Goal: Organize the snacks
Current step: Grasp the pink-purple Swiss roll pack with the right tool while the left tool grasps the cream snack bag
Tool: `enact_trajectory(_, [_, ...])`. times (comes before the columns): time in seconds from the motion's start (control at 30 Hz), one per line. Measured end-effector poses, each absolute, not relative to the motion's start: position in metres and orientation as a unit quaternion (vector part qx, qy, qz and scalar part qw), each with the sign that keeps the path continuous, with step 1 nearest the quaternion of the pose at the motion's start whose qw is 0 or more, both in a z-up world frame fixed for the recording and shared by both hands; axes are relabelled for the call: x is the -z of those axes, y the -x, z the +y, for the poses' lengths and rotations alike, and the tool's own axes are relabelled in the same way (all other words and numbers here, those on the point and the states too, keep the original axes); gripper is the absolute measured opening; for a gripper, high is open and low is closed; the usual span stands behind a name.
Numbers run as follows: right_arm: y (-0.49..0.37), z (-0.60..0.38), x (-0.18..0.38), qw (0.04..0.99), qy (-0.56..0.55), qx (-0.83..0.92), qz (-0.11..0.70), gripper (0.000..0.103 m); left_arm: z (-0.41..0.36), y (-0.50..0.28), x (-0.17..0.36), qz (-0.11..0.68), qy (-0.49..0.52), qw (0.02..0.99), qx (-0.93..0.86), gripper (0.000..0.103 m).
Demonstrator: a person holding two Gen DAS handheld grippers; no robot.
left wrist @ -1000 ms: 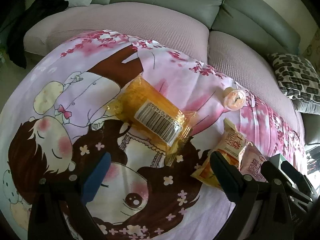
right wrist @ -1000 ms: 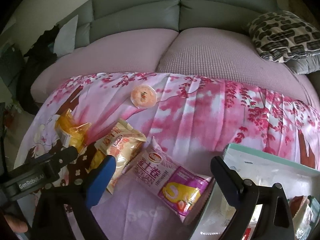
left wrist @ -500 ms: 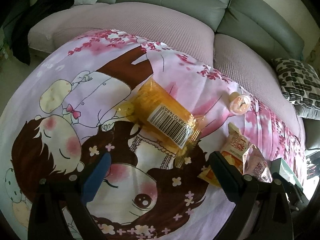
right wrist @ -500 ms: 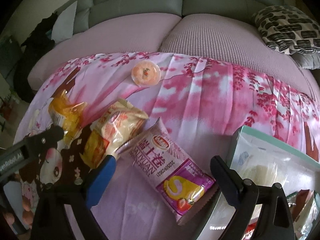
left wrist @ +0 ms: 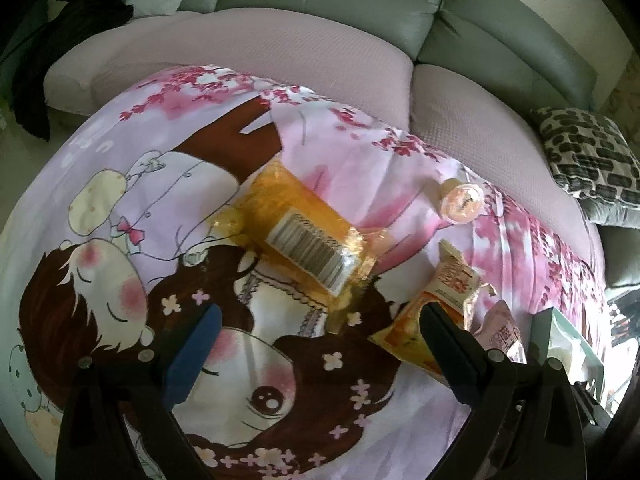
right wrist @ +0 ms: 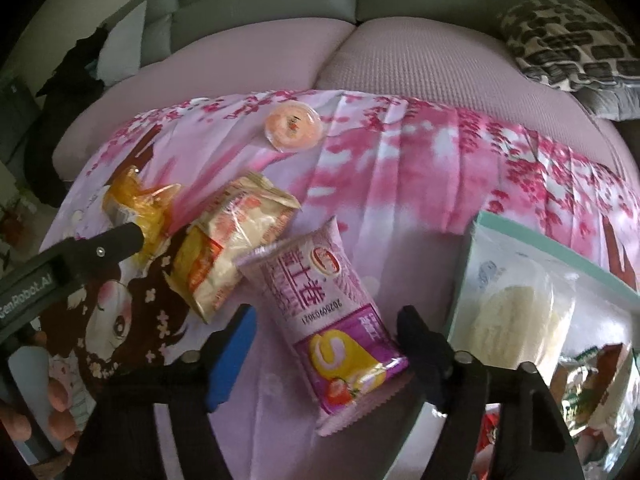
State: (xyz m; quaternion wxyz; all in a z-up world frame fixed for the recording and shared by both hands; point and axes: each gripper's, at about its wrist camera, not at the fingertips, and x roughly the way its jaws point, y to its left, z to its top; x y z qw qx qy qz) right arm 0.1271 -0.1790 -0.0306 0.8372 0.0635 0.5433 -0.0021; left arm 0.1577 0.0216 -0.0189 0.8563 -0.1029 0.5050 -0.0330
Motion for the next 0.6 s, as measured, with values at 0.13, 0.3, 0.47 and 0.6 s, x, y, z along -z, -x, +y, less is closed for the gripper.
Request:
enact_trajectory(0.13, [-0.125,-0.181,0.036,0.830,-0.066,0.012,0.553,0.059,0.011,-0.157,0.015,0.501,0.092,0.859,0.048,0.099])
enact_trajectory(0.3, [-0.119,-0.186,0.037,0.829,-0.090,0.016,0.551,0.051,-0.006,-0.157,0.012,0.500,0.077,0.860,0.073,0.099])
enact_trajectory(0.47, [-0.112,-0.186,0.035,0.829,-0.099,0.014,0.550,0.049,-0.028,-0.157,0.013,0.500,0.058,0.858,0.102,0.099])
enact_trajectory(0.6, [-0.107,-0.187,0.034,0.828,-0.110,0.008,0.549,0.049,-0.045,-0.156,0.013,0.498,0.044,0.857,0.127,0.097])
